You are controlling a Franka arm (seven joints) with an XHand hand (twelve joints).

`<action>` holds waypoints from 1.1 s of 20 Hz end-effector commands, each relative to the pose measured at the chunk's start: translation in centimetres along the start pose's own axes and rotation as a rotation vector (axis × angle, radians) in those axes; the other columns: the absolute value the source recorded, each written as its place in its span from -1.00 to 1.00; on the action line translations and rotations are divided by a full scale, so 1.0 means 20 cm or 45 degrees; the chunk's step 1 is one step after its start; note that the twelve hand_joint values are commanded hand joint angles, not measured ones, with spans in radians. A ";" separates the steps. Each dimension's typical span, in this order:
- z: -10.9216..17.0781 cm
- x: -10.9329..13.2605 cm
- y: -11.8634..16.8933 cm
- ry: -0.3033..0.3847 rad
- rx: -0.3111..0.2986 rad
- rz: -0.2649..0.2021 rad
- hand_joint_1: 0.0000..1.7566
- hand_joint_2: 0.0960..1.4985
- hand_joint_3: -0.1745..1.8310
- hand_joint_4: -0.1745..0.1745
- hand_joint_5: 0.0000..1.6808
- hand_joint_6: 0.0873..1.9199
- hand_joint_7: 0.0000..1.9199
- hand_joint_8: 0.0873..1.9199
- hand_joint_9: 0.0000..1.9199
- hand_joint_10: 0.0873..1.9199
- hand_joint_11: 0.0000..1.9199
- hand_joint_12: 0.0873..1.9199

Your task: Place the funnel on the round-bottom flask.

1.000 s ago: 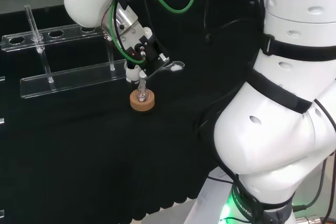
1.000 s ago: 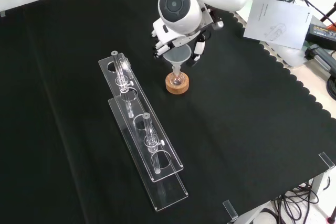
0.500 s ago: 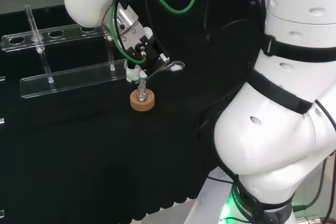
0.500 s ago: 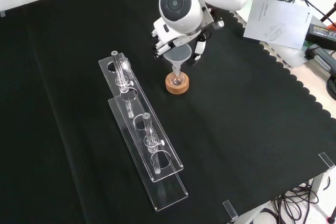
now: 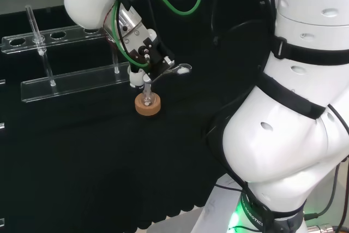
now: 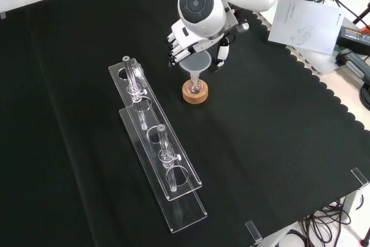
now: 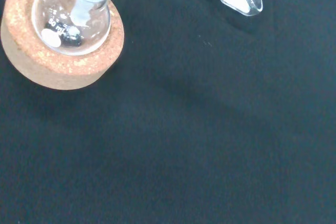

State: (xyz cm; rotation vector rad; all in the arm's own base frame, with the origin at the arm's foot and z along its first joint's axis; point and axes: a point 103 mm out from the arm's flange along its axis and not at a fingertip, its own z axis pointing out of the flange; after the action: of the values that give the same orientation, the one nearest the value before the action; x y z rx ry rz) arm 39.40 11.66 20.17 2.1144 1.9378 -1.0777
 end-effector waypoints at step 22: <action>-0.10 -0.39 -0.11 0.484 -0.208 -0.181 -0.45 -0.12 -0.68 -0.20 -0.69 -1.00 -0.94 -0.43 -0.69 -0.28 -0.79 0.44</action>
State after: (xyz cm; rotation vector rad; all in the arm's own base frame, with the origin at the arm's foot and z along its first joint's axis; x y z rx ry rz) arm 38.16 10.84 23.90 2.0838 2.1281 -0.7754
